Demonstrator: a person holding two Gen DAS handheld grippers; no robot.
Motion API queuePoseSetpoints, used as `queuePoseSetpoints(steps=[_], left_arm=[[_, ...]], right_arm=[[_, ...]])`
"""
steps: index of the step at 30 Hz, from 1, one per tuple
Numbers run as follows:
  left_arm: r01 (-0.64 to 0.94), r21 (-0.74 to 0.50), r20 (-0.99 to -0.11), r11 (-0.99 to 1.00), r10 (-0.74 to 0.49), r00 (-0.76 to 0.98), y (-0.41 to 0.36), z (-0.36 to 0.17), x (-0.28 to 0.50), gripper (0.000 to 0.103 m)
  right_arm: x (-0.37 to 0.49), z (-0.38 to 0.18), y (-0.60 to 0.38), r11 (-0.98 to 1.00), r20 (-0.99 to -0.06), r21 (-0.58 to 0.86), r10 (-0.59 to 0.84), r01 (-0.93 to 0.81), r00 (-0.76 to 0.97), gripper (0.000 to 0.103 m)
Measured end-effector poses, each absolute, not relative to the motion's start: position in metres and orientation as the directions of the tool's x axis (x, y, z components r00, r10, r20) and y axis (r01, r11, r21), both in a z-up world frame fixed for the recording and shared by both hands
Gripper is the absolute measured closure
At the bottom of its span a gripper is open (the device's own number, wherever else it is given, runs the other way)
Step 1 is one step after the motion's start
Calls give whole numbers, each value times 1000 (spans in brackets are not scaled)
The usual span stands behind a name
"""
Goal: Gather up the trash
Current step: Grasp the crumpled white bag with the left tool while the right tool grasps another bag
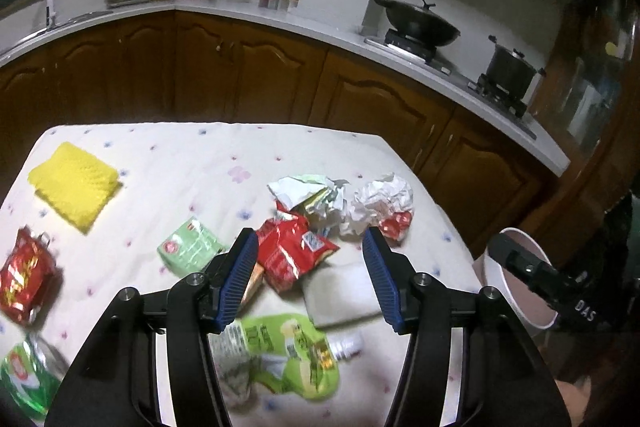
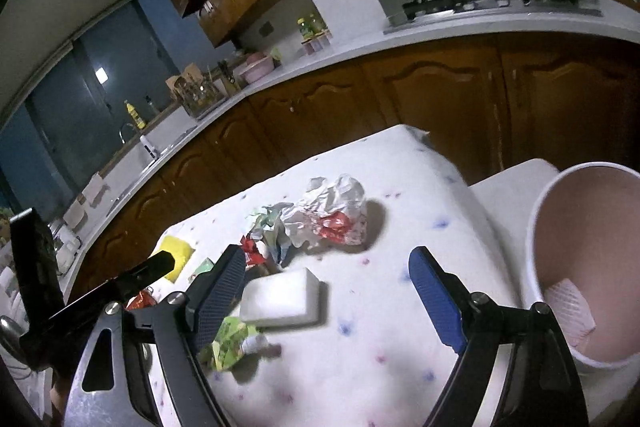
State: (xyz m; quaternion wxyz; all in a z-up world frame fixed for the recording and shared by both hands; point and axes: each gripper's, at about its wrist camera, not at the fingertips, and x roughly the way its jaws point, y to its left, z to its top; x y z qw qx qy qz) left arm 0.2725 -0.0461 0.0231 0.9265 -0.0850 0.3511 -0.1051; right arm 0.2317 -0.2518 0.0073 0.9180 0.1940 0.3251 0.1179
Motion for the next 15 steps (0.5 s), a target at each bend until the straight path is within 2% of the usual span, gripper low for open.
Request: queuePoseSetpoints(steps=[12,15], left_arm=[[155,-196,-700,968,-249,669,-61,4,343,48],[173,-208,-717,963,-270,643,-65,-2,355,48]], right_arm=[[309,-22,-254,881,-605,467,377,-71,701,19],[323,-30,-256,875,-619,479,391,-67,681,24]])
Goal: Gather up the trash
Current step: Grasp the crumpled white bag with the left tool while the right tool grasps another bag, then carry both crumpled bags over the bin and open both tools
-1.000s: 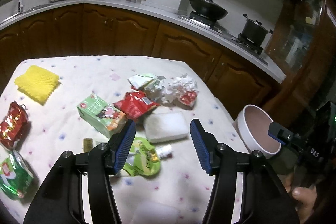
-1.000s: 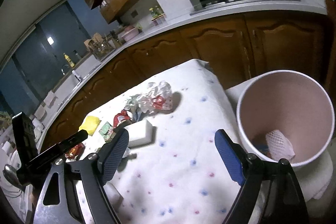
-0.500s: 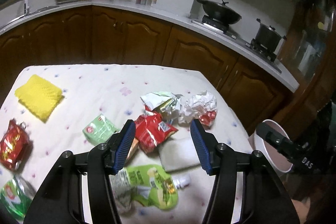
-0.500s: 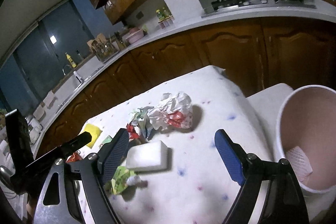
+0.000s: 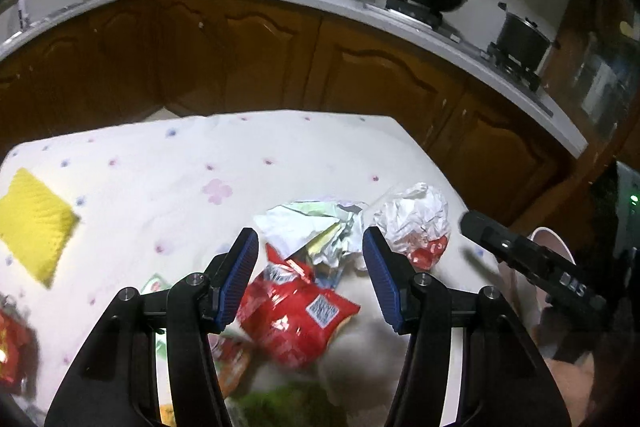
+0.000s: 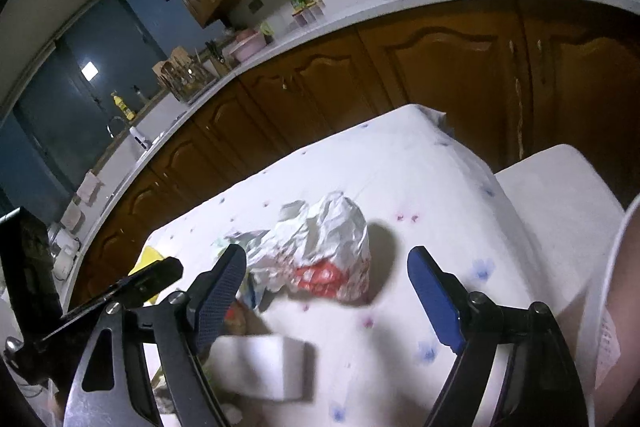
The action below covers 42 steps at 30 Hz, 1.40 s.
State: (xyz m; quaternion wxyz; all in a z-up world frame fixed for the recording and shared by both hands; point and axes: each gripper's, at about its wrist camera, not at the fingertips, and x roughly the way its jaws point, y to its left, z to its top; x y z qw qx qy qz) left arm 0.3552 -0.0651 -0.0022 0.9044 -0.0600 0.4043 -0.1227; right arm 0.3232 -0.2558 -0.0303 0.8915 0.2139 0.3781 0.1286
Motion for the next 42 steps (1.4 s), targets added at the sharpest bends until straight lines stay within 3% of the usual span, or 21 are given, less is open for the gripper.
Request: queuePoseSetpoints(steps=[6,7,9,14,42], left_arm=[[188,-220,-744,957,-290,603,-71,-15,371,51],[190,-218,-750,957,-289,595,-73,-19,372,56],[198,-219,-762,955,-295,577,-76,-24,374,89],[227,-206,-750,952,-303,588,-80,-23,368,101],[299,-347,-560,889,-452,694,-81,51,274,102]], right_arm=[[346,-52,-257,859,-654,510,426,-53,625,44],[348,-56,-256,854,-655,517,438,-58,616,51],[348,-59,-253,852,-654,519,446,-66,610,61],[341,-55,-253,863,-647,501,426,-67,632,72],[232,18,-316,877,-529,479,321,-35,786,75]])
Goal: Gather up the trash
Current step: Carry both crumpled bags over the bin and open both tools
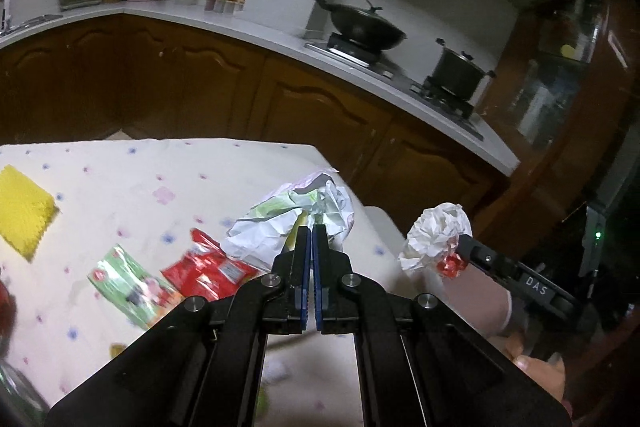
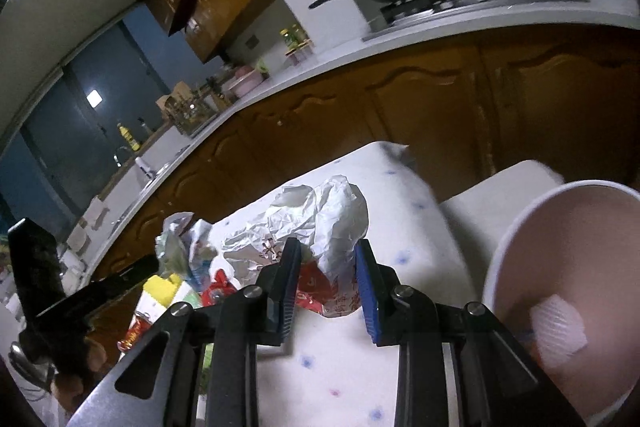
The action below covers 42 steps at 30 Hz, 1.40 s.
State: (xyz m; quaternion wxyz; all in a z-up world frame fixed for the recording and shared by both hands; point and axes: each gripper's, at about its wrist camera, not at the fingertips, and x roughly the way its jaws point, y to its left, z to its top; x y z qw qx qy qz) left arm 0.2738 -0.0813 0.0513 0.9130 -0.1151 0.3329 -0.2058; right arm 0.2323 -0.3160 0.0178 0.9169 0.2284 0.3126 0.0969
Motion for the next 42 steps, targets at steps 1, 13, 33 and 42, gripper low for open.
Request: queuePoseSetpoints(steps=[1,13,33,42], left_arm=[[302,-352,-556,886,-457,694,-84,52,269,102],[398,-343,-547,851,-525,652,-139,53,228,102],[526,-324,-556,786,-608,566,-235,57,216,102],[563,-316,-579,764,-625,523,-275,45,225,102]], right_arm=[[226,19,-320,881,-526,472,306,-27,793,75],[162,26,-356,912,-514,408,187,46,837,75],[113,19,-441,898,-515,391,34,200,856,74],[115,13,-460,900,-536,373,12,224,844,74]])
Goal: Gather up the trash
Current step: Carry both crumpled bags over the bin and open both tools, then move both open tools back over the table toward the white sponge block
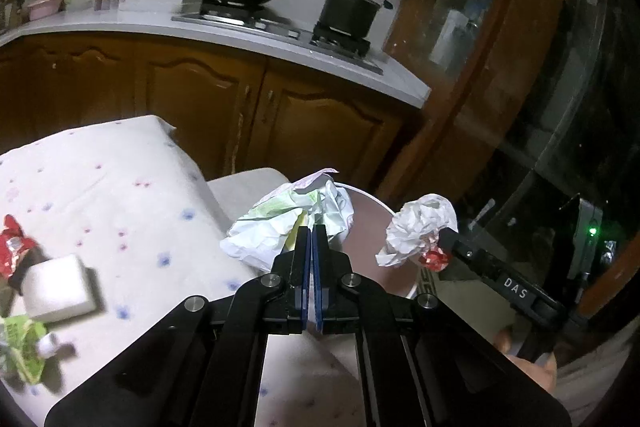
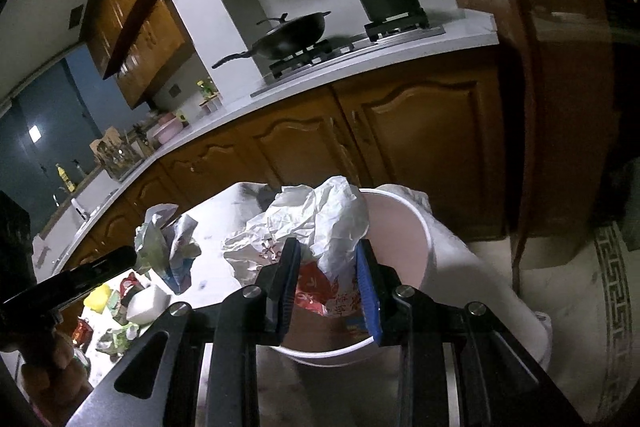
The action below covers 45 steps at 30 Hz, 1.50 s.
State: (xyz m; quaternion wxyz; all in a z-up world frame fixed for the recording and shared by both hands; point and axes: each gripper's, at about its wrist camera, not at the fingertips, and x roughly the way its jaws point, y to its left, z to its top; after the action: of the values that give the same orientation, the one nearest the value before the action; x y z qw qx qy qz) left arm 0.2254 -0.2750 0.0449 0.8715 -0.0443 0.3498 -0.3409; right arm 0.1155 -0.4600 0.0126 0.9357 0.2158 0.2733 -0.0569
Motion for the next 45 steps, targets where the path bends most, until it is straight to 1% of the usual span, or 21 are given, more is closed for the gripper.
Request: queuePoseSetpoints(steps=[9,18,20,21,22,24,25,26,27,30,33,34,35,37,39,43,45], left_arm=[[575,-322,-615,752,-628,477,-307,29,236,102],[576,-329,-655,748,-620,432,-327,8,247,102],[572,-333,-666,750,-617,420,-329,3,250,102],[567,-337,-669,751,-615,417,-329,1,252,100],[562,-343,-674,753,-614,411,-328,-1,254,99],[557,-354,-676,751,-617,403,-326,-3,256,90],[555,-353,-675,753,-616,406,-325,-3,256,89],[553,-352,-674,755,-614,410,-324,-4,255,87],[550,-354,-673,757,-614,411,-322,-3,255,86],[536,-361,-671,763,-612,419,-314,-2,255,84],[520,-367,-664,771,-609,434,-303,1,255,78],[514,-368,-662,775,-607,440,-299,2,254,77],[509,-370,-660,777,-605,445,-295,3,254,77],[493,-375,-659,785,-600,454,-285,3,252,75],[477,-382,-654,792,-596,465,-273,5,249,72],[451,-382,-650,807,-582,490,-253,8,245,68],[436,-380,-646,816,-572,505,-240,10,242,65]], right_arm=[[126,3,-473,902,-570,360,10,239,821,73],[136,-7,-476,905,-606,343,10,250,795,71],[139,-9,-477,906,-616,336,6,256,788,68],[139,-11,-477,904,-619,342,10,257,785,65],[139,-12,-479,901,-619,350,15,258,786,61],[140,-13,-480,898,-620,354,16,262,784,60],[141,-13,-480,897,-620,355,16,263,784,59],[141,-13,-480,895,-618,360,19,261,786,55],[141,-13,-480,895,-618,361,19,262,786,54],[141,-13,-480,892,-617,367,21,264,787,53],[142,-13,-479,889,-614,378,31,259,789,44],[142,-13,-477,889,-613,379,34,256,789,41],[141,-13,-477,888,-611,383,38,253,790,34],[140,-11,-473,887,-603,393,49,242,796,28],[138,-9,-470,887,-597,396,54,236,801,25],[135,-2,-460,885,-584,410,69,220,809,19],[133,2,-453,884,-572,418,79,207,816,18]])
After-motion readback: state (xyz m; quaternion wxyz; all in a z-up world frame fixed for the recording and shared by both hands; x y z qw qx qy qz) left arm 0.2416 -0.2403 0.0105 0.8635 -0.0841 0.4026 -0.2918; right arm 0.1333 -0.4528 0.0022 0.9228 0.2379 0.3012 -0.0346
